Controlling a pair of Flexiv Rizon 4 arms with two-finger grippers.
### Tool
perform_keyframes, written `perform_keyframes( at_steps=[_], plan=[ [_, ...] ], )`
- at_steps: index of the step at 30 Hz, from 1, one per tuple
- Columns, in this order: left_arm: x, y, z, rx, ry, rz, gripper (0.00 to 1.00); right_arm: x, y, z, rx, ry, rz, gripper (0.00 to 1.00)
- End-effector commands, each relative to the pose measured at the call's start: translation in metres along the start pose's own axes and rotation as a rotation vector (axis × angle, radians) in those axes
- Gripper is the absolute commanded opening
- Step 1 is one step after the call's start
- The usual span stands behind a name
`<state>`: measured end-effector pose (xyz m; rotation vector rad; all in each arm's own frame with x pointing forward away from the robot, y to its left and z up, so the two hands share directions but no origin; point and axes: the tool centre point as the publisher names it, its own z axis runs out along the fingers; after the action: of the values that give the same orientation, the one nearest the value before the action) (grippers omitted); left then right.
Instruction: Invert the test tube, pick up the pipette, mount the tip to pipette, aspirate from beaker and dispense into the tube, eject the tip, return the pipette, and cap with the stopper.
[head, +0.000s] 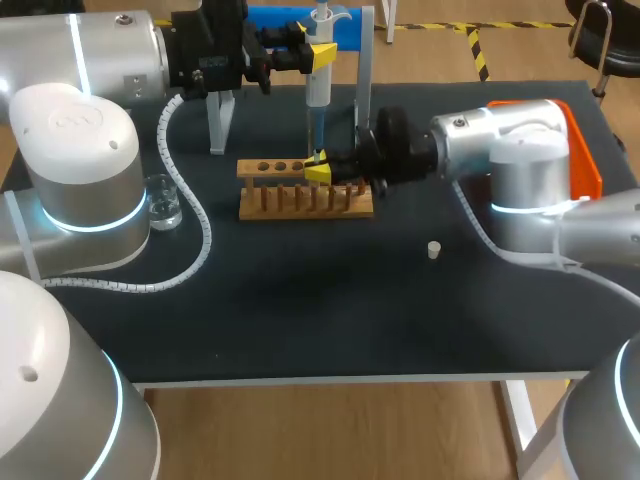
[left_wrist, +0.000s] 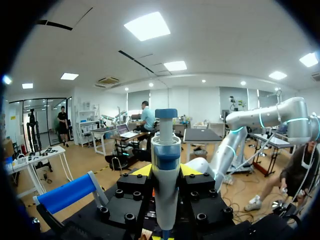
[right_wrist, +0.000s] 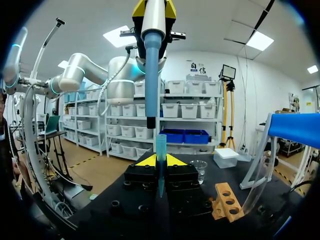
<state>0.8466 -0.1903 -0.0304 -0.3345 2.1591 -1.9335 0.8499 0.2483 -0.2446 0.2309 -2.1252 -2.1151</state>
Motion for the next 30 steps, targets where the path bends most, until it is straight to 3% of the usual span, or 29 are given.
perform_keyframes(
  at_steps=[1, 30],
  plan=[
    [-0.0004, -0.0013, -0.0003, -0.004, 0.002, -0.001, 0.0, 0.0022, 0.0038, -0.0014, 0.003, -0.003, -0.001, 0.0],
    [-0.0004, -0.0013, -0.0003, -0.004, 0.002, -0.001, 0.0, 0.0087, 0.0087, -0.0014, -0.005, 0.009, -0.005, 0.0]
  ],
)
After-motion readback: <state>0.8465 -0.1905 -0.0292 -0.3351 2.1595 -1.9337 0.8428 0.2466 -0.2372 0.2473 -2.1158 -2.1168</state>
